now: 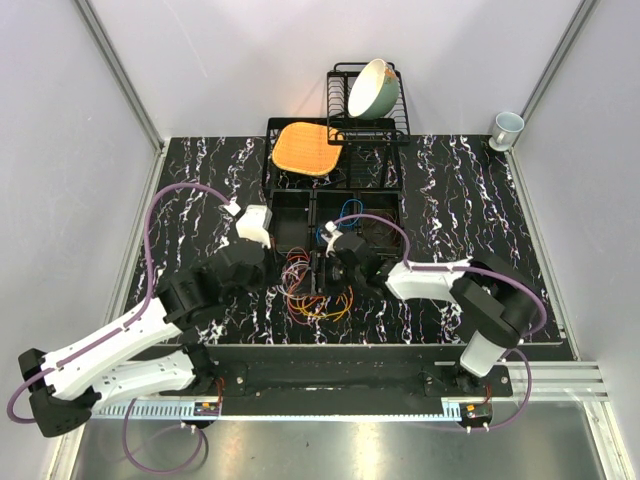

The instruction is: Untangle the cables

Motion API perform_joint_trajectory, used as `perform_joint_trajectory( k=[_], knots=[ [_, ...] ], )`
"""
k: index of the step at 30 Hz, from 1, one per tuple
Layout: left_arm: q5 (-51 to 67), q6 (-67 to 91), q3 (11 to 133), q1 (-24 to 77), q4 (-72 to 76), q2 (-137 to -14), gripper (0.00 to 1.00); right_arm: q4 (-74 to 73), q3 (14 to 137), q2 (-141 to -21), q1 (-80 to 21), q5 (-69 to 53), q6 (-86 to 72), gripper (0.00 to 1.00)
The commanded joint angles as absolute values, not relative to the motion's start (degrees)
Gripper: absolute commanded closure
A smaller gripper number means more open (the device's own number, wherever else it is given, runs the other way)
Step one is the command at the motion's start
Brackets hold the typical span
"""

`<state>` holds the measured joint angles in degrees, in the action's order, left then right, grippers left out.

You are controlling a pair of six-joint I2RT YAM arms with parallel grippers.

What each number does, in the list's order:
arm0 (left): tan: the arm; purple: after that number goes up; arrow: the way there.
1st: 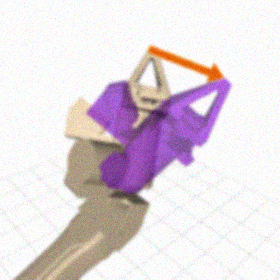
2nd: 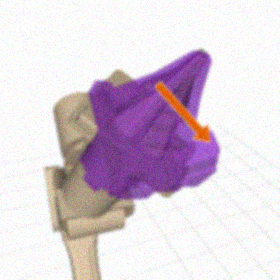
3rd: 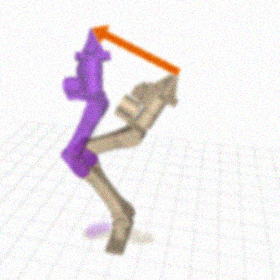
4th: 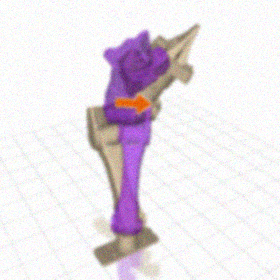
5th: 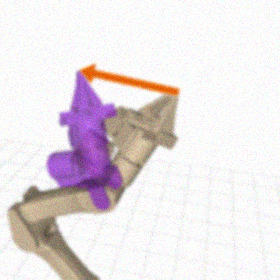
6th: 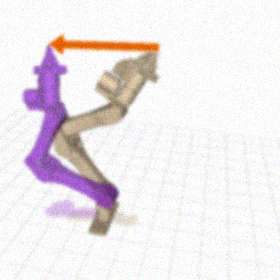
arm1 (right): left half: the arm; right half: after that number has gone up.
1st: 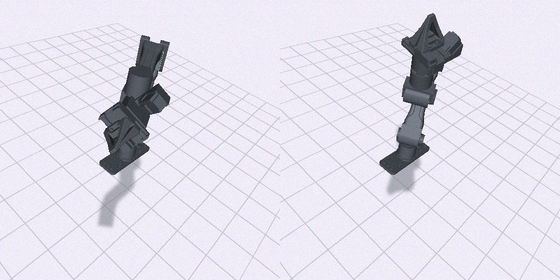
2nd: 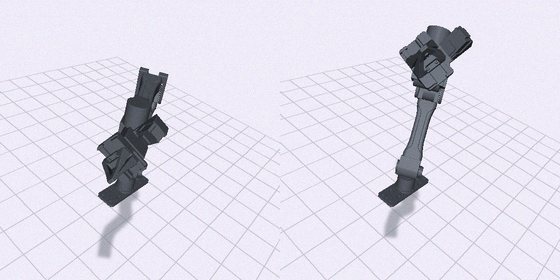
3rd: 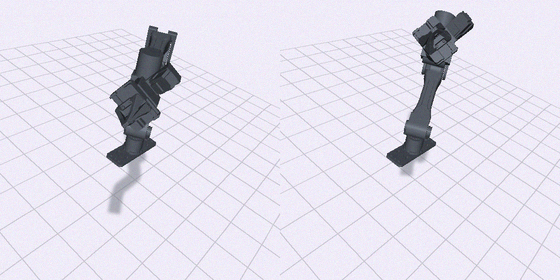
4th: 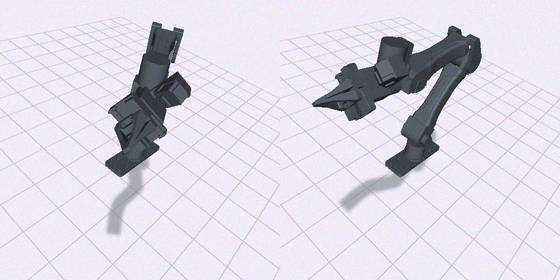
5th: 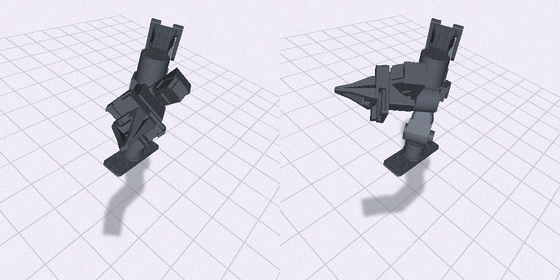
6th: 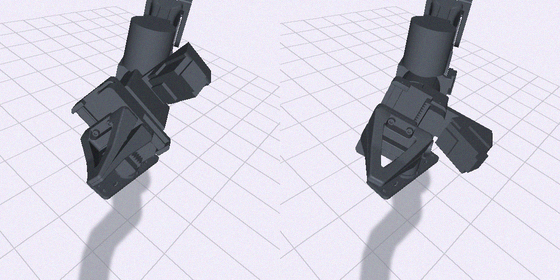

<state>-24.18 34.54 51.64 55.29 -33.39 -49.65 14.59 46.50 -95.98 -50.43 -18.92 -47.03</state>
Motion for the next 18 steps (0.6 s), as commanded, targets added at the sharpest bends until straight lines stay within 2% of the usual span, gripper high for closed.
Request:
perform_joint_trajectory(
  k=[1, 7, 8, 11, 12, 14, 18],
  knots=[
    [-25.3, 35.2, 52.2, 54.8, -31.7, -47.6, 1.00, 20.5, 49.7, -98.3, -52.2, -14.7, -50.1, 0.46],
    [-25.0, 35.6, 52.1, 54.7, -32.3, -46.5, 1.00, 20.7, 50.6, -99.0, -52.8, -12.6, -50.1, 0.59],
    [-24.9, 35.7, 51.9, 54.7, -32.2, -46.3, 1.00, 20.7, 50.6, -99.1, -53.0, -12.3, -50.2, 0.67],
    [-25.0, 35.9, 52.0, 54.6, -32.5, -45.8, 1.00, 20.5, 50.9, -98.4, -53.2, -11.6, -49.7, 0.85],
    [-25.0, 36.1, 52.0, 54.5, -32.7, -45.7, 1.00, 19.6, 51.1, -98.0, -53.2, -11.5, -49.4, 0.97],
    [-25.9, 36.6, 52.3, 54.5, -34.1, -45.4, 1.00, 17.0, 52.8, -95.6, -53.2, -10.2, -47.0, 1.00],
    [-30.5, 39.4, 52.3, 54.5, -38.3, -44.1, 0.87, 3.7, 59.6, -89.9, -53.2, -5.6, -40.0, 1.00]
  ],
)
